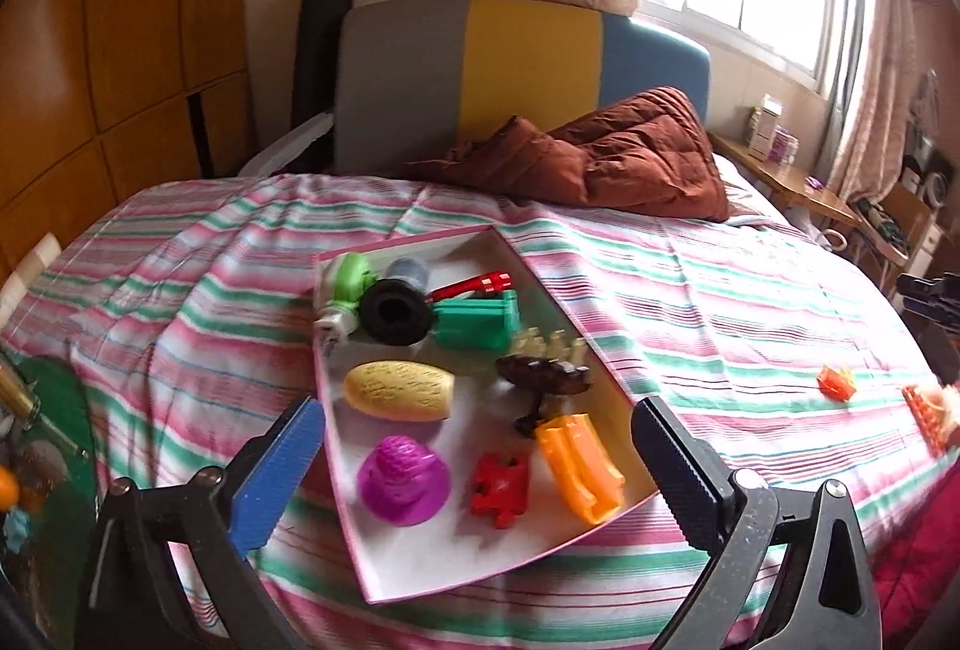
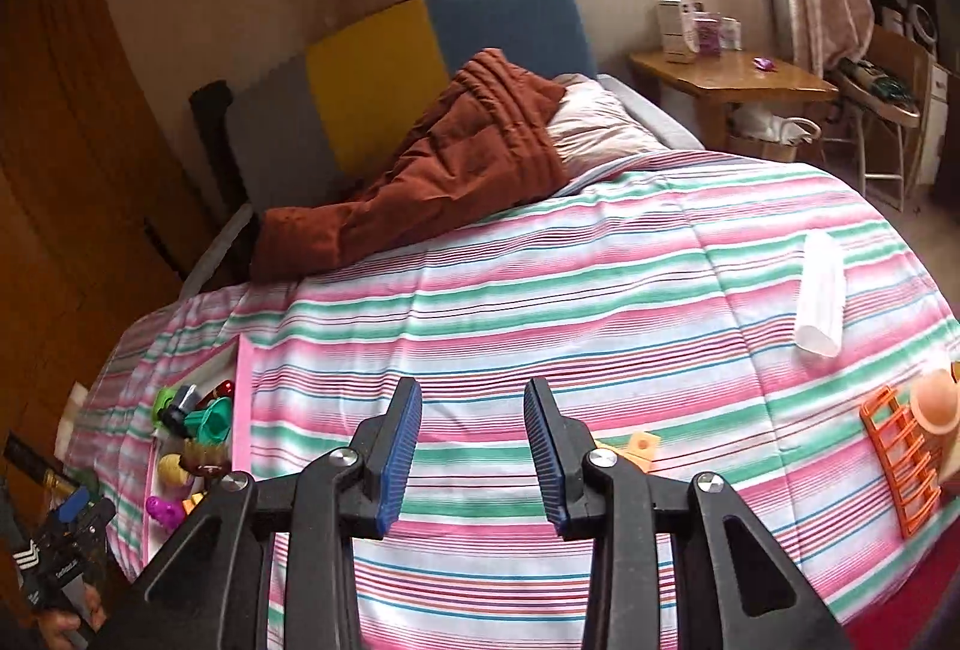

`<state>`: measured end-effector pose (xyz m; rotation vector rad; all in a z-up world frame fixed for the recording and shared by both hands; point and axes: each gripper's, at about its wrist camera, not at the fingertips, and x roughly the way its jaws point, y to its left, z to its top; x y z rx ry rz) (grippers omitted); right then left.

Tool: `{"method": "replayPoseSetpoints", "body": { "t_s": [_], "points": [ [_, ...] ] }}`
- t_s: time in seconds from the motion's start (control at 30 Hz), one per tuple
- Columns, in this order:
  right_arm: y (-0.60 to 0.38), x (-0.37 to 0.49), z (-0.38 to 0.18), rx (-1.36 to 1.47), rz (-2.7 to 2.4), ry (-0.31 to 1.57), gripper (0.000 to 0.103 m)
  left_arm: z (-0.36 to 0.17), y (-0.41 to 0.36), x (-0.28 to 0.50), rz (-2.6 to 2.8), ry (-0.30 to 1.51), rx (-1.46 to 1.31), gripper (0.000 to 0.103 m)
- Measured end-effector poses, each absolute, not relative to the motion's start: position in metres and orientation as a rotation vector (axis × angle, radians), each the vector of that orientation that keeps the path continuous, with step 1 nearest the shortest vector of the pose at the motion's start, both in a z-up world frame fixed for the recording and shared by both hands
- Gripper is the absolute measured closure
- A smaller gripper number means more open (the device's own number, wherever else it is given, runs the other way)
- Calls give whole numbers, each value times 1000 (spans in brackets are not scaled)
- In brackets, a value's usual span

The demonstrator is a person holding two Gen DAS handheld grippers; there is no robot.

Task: Organize rigid objects
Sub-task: 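Move both grippers toward the orange cube cluster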

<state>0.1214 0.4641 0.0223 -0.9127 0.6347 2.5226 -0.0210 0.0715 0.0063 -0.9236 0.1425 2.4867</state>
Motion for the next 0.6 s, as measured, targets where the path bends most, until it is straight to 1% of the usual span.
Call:
{"method": "replayPoseSetpoints", "body": {
  "t_s": [0.1, 0.27, 0.37, 0.53, 0.6],
  "points": [
    [489, 130, 6, -877, 2369, 667, 68, 14, 96, -14, 2447, 190, -893, 0],
    [541, 167, -24, -714, 2142, 874, 68, 21, 137, -2, 2363, 242, -853, 0],
    [560, 184, -40, -725, 2033, 1002, 66, 19, 163, 3, 2313, 258, -850, 0],
    [568, 188, -53, -763, 1990, 1122, 66, 6, 209, 10, 2258, 330, -887, 0],
    [568, 184, -59, -801, 1980, 1143, 66, 1, 225, 13, 2248, 370, -890, 0]
  ]
}}
